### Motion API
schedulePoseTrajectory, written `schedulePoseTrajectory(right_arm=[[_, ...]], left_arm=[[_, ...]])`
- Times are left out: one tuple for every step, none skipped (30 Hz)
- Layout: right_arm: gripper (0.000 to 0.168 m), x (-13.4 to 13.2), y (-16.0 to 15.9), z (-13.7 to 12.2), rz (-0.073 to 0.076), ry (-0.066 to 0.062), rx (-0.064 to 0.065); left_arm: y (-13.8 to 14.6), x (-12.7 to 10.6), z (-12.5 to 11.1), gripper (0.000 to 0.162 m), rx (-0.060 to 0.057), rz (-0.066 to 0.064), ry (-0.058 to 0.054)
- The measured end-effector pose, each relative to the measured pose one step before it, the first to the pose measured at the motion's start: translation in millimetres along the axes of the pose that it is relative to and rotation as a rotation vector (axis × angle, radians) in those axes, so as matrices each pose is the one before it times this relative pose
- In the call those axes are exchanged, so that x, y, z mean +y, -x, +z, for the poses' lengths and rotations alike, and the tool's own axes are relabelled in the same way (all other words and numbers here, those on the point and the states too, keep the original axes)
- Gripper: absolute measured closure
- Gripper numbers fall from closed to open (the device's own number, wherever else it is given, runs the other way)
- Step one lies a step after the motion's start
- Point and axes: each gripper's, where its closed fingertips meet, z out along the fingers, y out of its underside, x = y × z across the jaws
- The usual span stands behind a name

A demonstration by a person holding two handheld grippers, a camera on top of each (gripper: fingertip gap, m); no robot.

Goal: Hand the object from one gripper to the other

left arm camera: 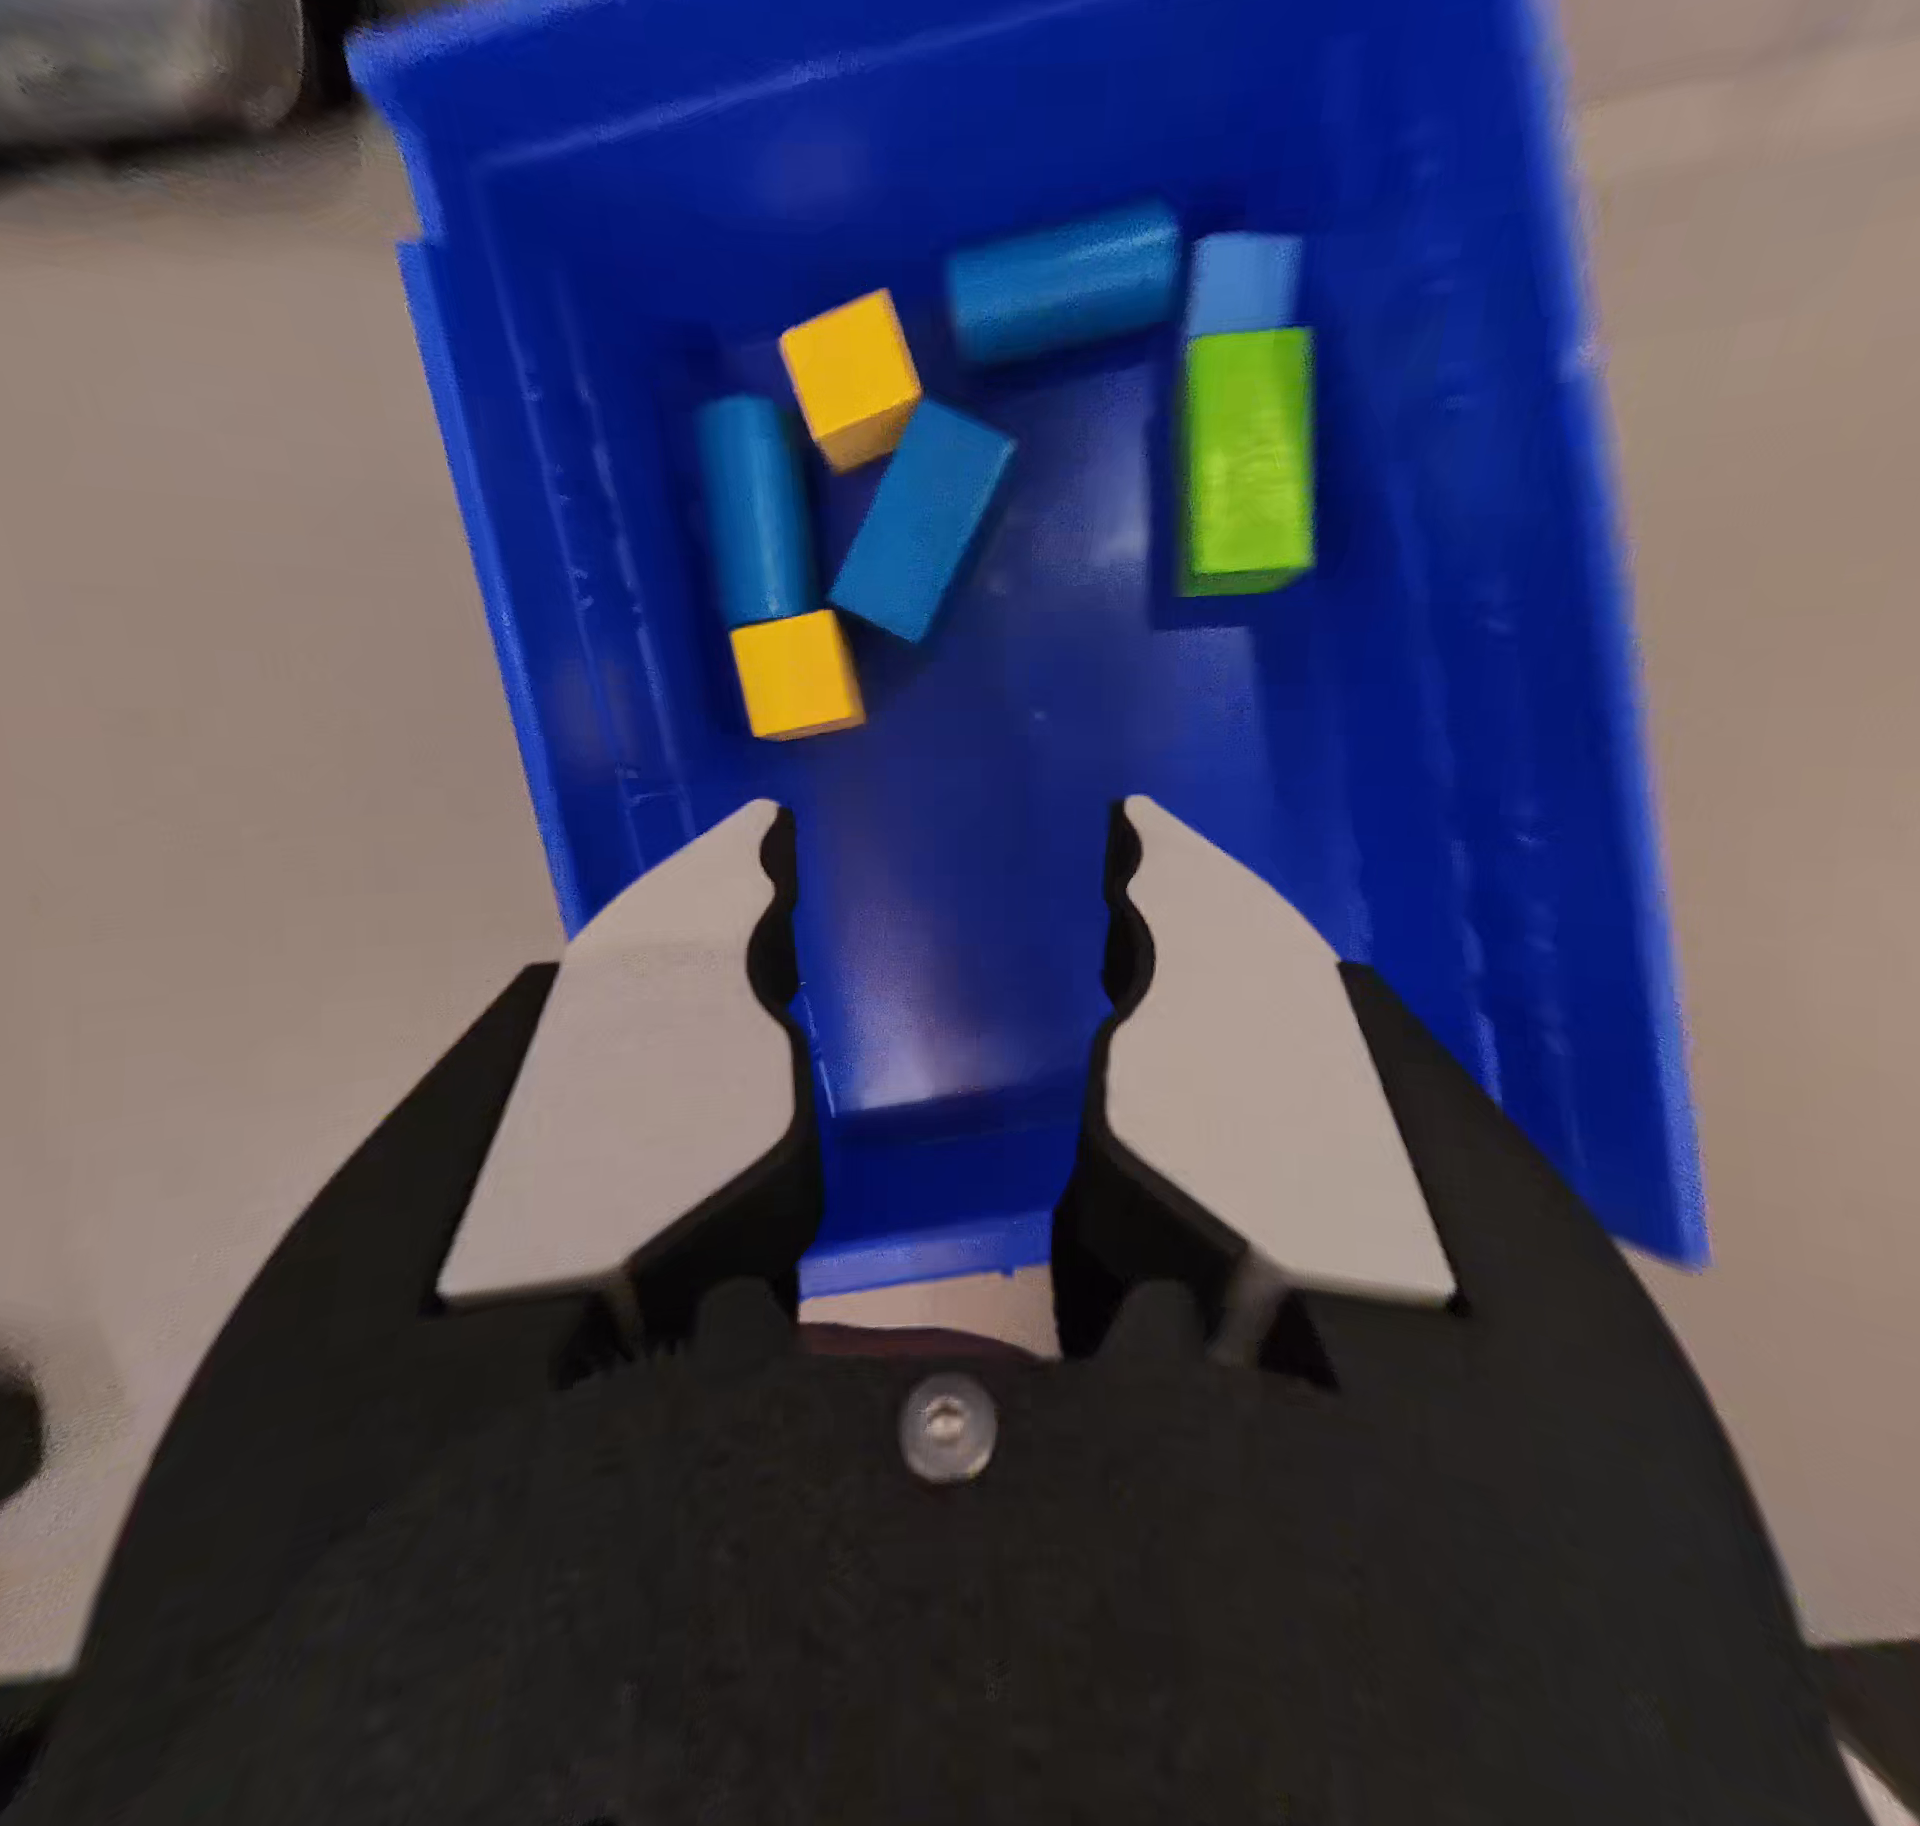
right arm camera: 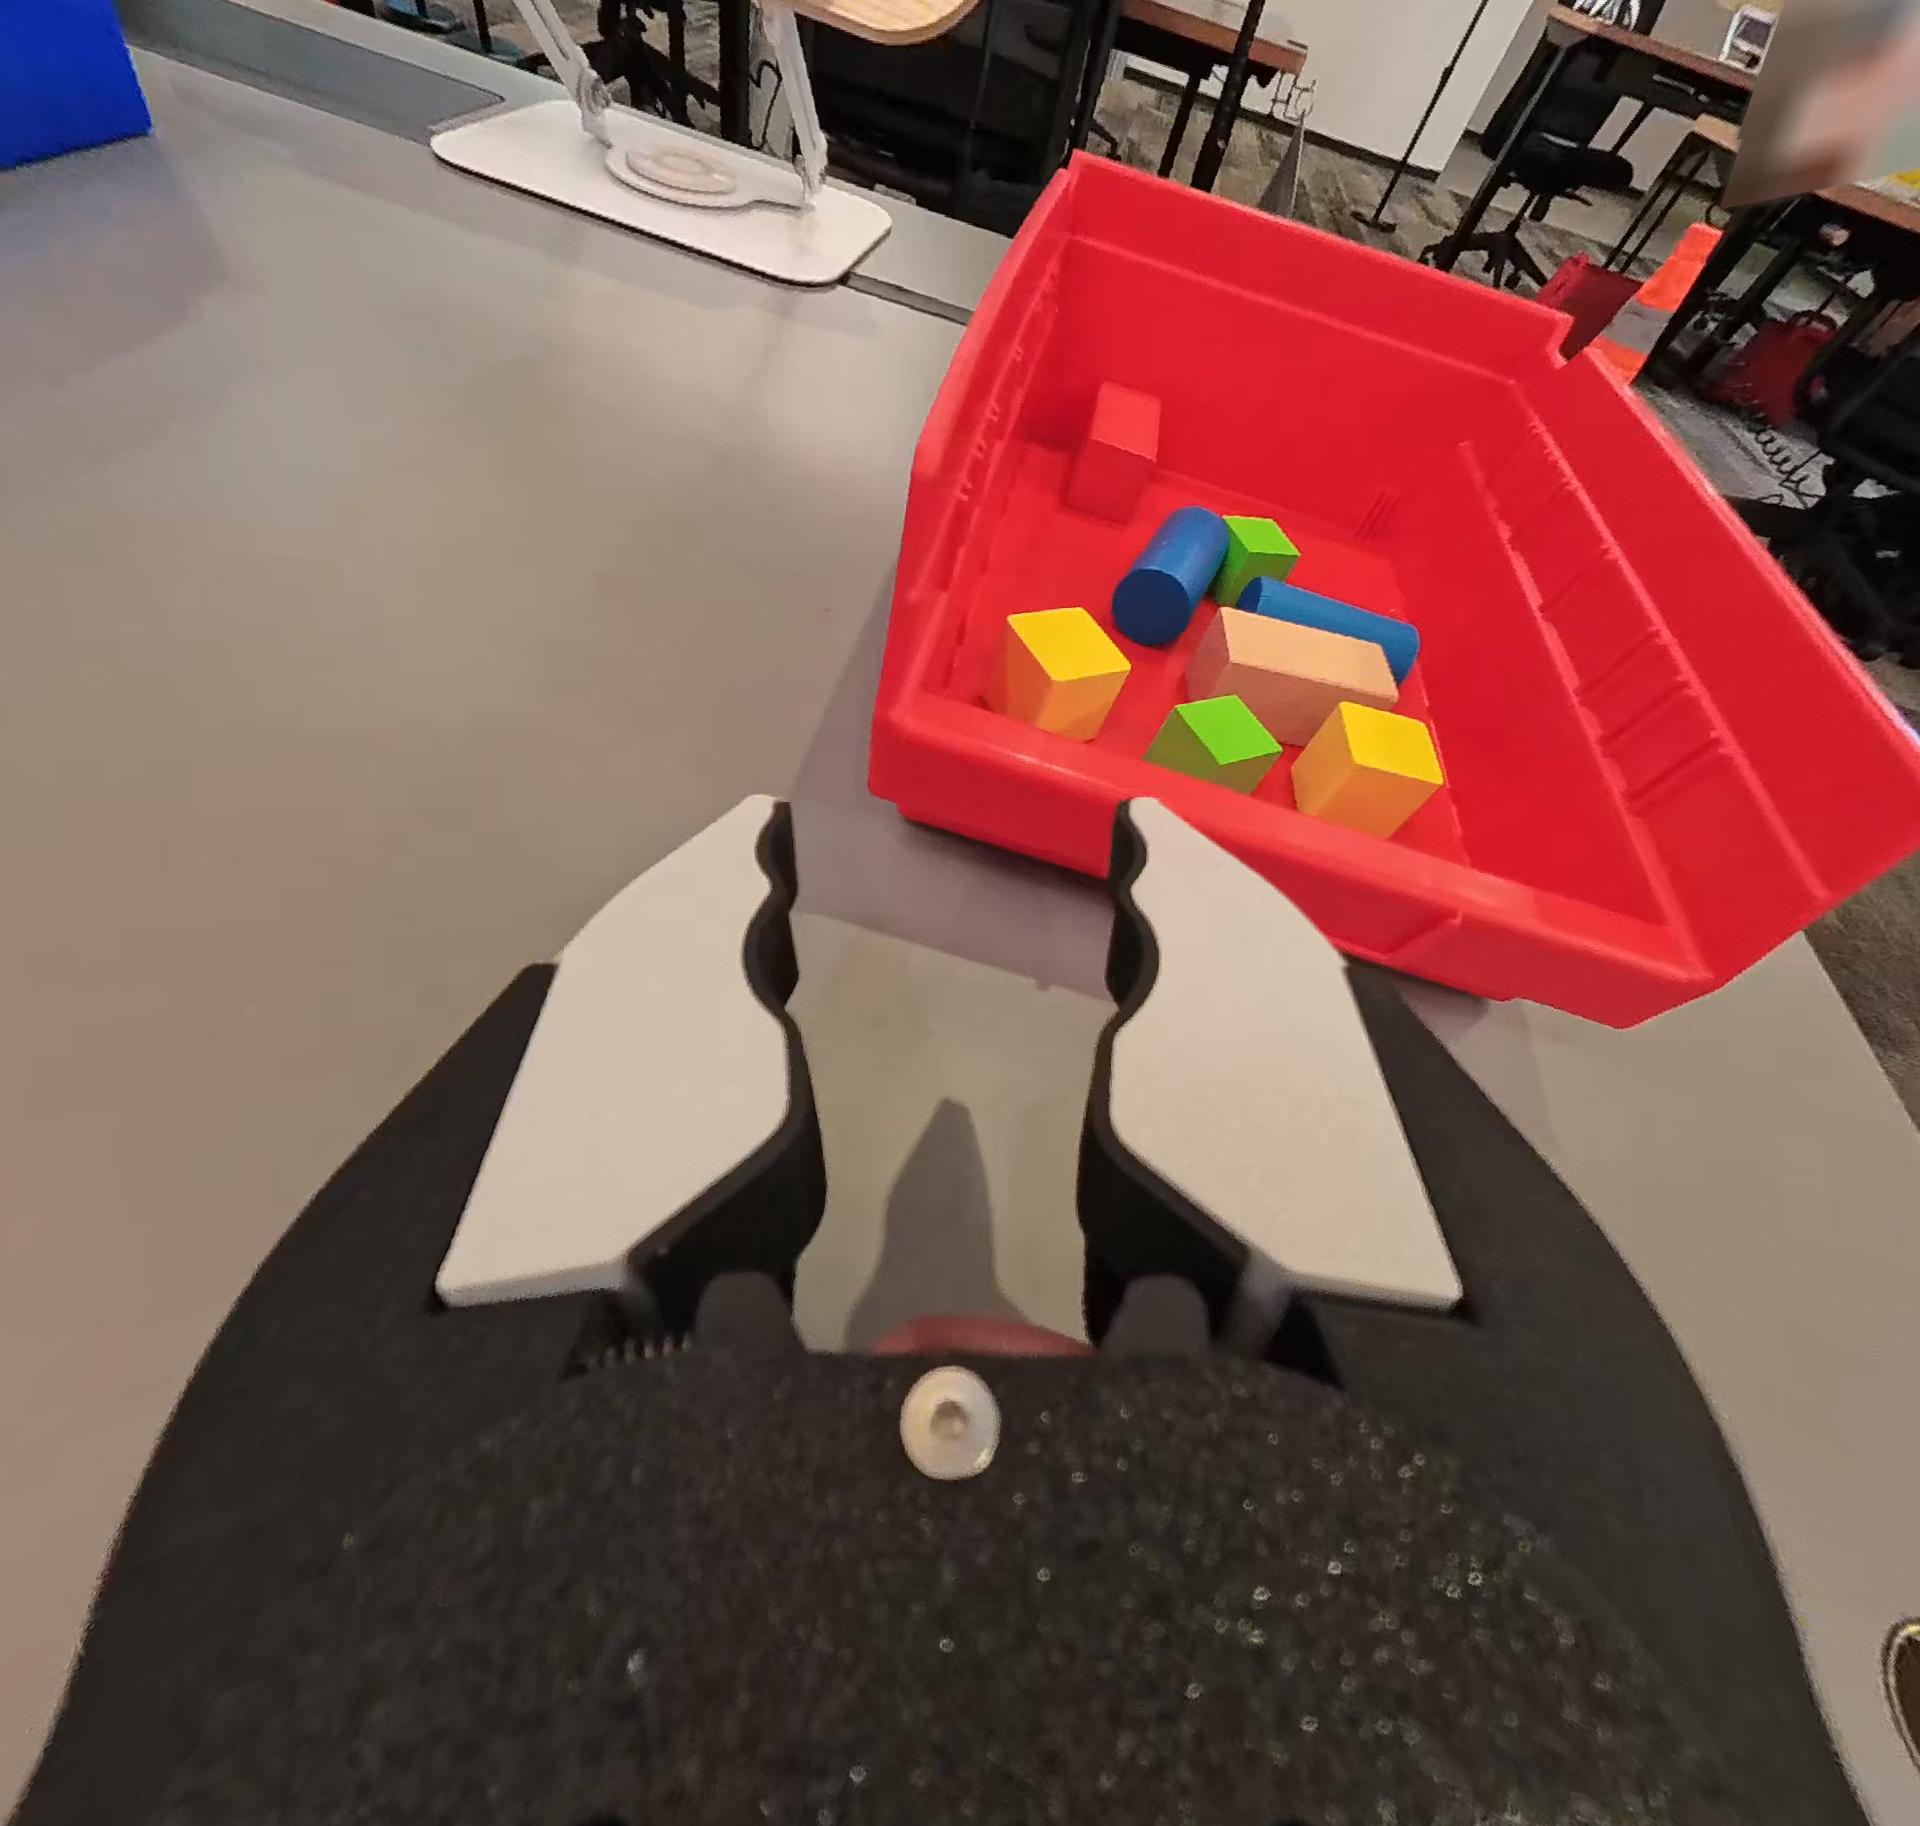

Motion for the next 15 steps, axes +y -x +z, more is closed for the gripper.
schedulePoseTrajectory(right_arm=[[0.111,-0.45,1.13,-0.79,0.0018,-0.0047,-0.007],[0.112,-0.18,1.09,-0.58,-0.0005,-0.0011,-0.0069],[0.112,-0.12,0.7,-0.64,0.0006,0.0006,-0.0059],[0.112,-0.58,0.78,-0.53,0.002,-0.0036,-0.0064],[0.113,-0.3,0.76,-0.25,0.0012,-0.0042,-0.0068],[0.113,0.3,0.72,0.2,-0.0002,0.0001,-0.0067],[0.113,0.45,0.57,0.36,0.0002,0.0019,-0.0061],[0.113,0.45,-0.16,0.25,0.0019,0.002,-0.0019],[0.113,0.11,-0.37,0.12,0.0029,0.0021,-0.0011],[0.113,-0.12,0.06,0.06,0.0031,0.0009,-0.0037],[0.113,-0.02,0.1,0.21,0.0006,0.0,-0.0027],[0.113,0.36,0.09,0.51,-0.0016,0.0022,-0.0012],[0.113,0.64,0.37,0.73,-0.002,0.0039,-0.0025],[0.113,0.42,0.61,0.42,-0.0016,0.0031,-0.003],[0.113,0.23,0.37,0.22,-0.0019,0.0016,-0.0014]], left_arm=[[7.31,-0.25,14.18,0.105,-0.02,-0.0153,0.0595],[5.61,-1.39,12.42,0.105,-0.0158,0.0017,0.0462],[4.58,-1.66,10.66,0.105,-0.0089,-0.0027,0.0384],[3.15,-1.36,9.06,0.107,0.0021,-0.0137,0.0342],[1.25,-1.4,7.45,0.111,0.0113,-0.0179,0.0283],[0.7,-1.54,6.29,0.112,0.0113,-0.0176,0.0196],[1.46,-1.18,5.35,0.112,-0.0004,-0.0172,0.0157],[2.16,-0.57,4.96,0.112,-0.0114,-0.0146,0.0137],[1.25,0.16,4.41,0.113,-0.0132,-0.0052,0.0143],[0.71,0.16,3.67,0.113,-0.0109,0.0035,0.0124],[1.81,-0.03,3.31,0.113,-0.0165,0.0024,0.0102],[3.79,-0.27,2.75,0.113,-0.026,-0.0008,0.0073],[3.69,-0.83,2.02,0.113,-0.0233,-0.0023,0.0007],[1.03,-0.45,1.71,0.116,-0.0049,-0.0033,0.002],[-0.61,0.24,1.66,0.117,0.0051,-0.0021,0.0055]])
